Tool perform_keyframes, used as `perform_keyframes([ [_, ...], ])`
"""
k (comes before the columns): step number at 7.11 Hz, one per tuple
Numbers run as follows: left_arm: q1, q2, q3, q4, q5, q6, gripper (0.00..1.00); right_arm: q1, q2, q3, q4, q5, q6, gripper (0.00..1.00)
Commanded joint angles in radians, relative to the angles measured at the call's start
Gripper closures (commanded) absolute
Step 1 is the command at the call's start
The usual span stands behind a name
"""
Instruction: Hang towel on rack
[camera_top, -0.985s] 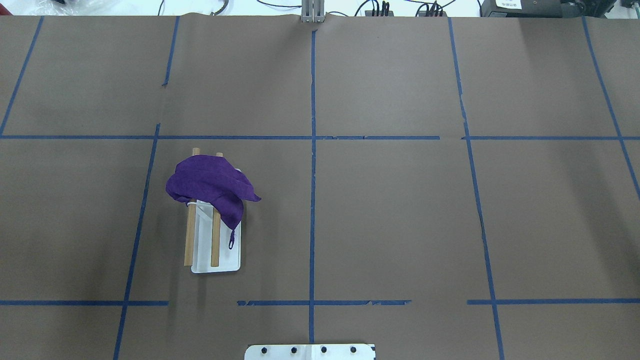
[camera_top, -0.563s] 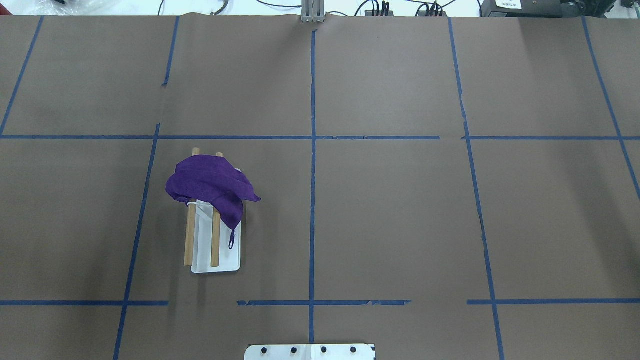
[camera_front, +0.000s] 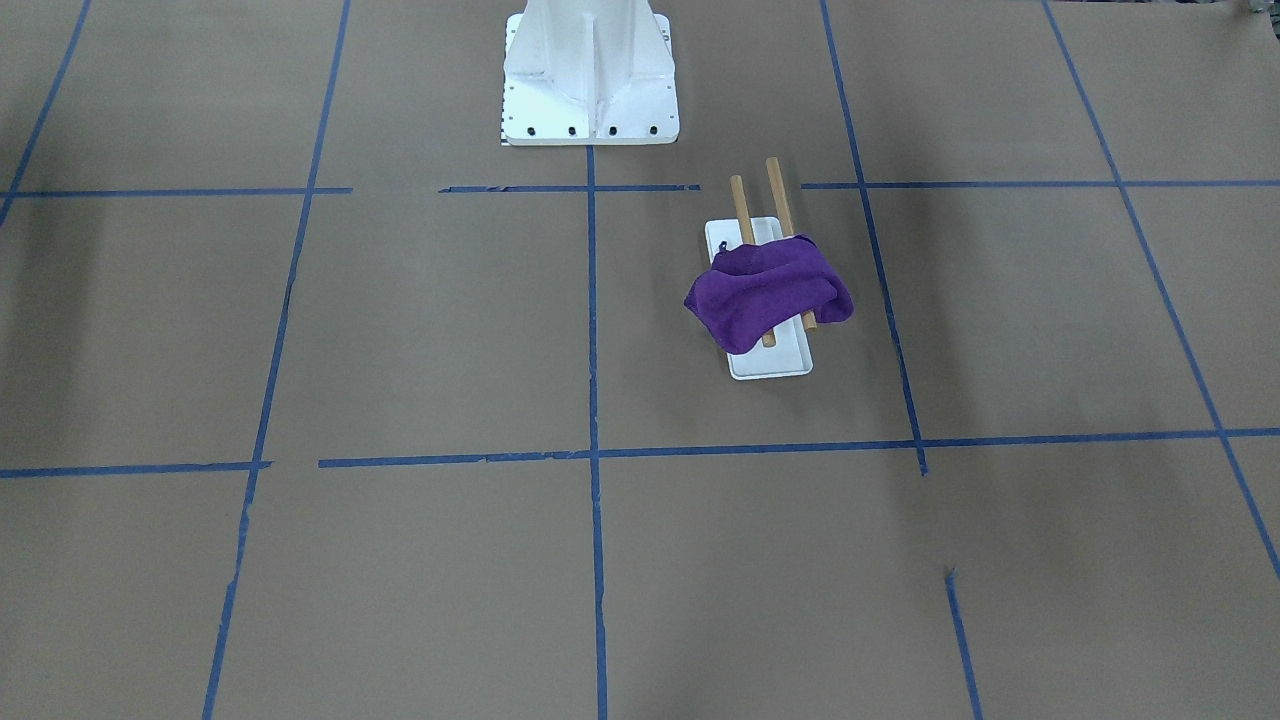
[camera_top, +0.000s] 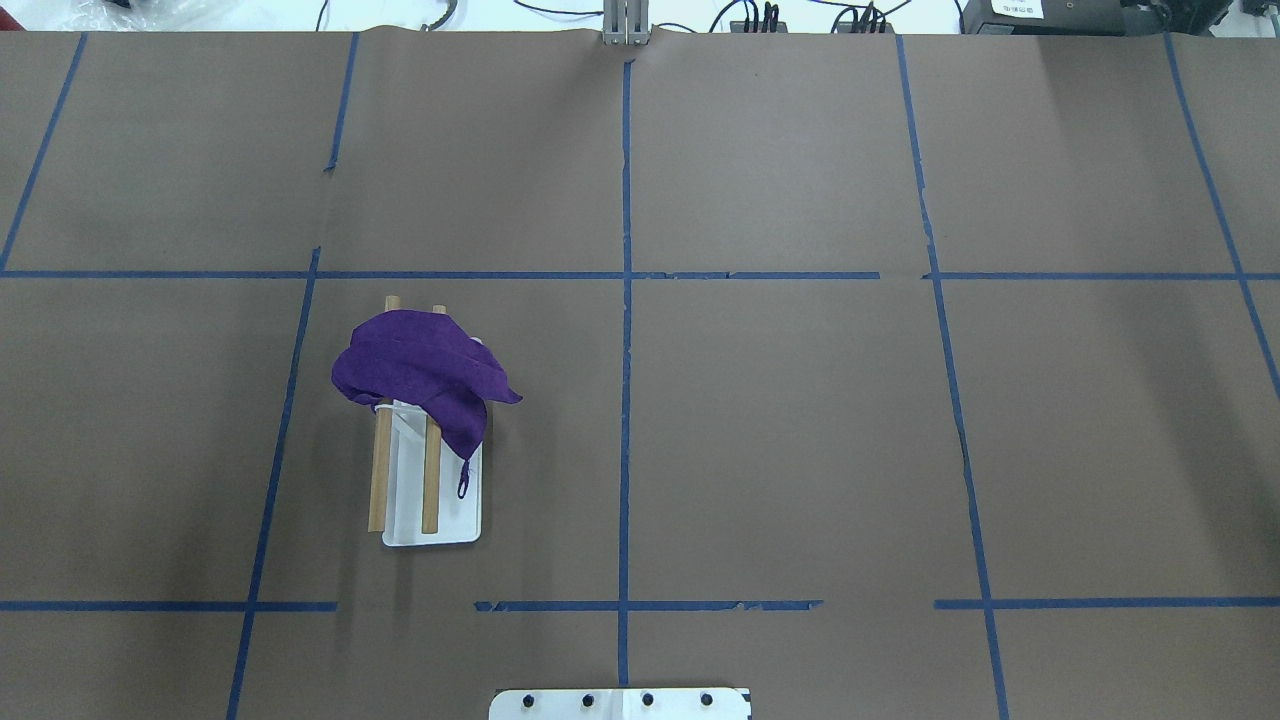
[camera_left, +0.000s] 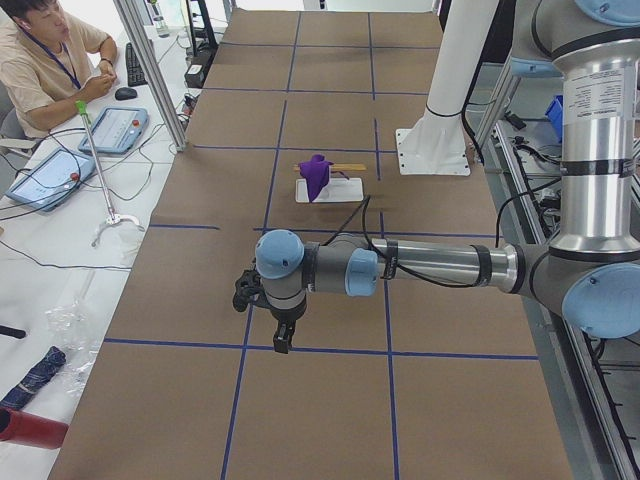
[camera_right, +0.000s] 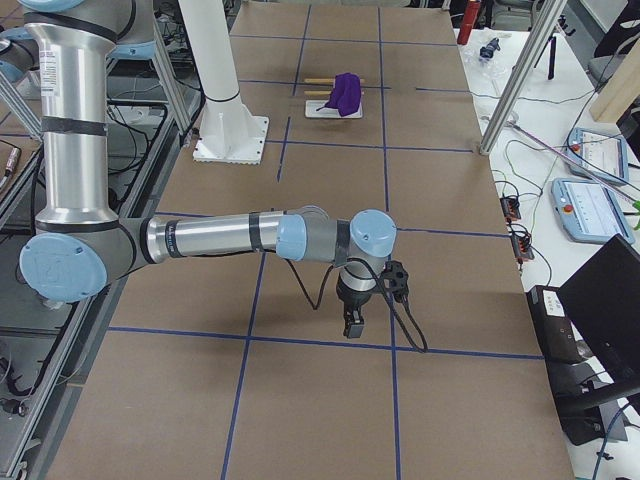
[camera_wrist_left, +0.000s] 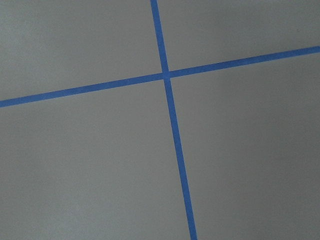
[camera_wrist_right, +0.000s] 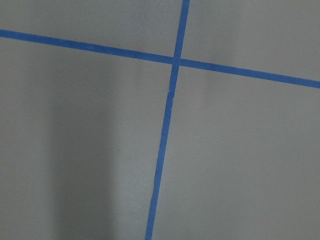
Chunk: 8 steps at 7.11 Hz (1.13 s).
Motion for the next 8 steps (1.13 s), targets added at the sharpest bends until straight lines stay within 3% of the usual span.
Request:
perform_keyframes([
  [1, -0.002, 0.006, -0.011, -0.002, 0.002, 0.002, 0.00, 0.000, 0.000, 0.004, 0.000, 0.001, 0.025, 0.00],
  [8, -0.002, 0.015, -0.010, -0.002, 0.002, 0.000, 0.00, 0.000, 0.005, 0.007, 0.000, 0.001, 0.041, 0.00],
])
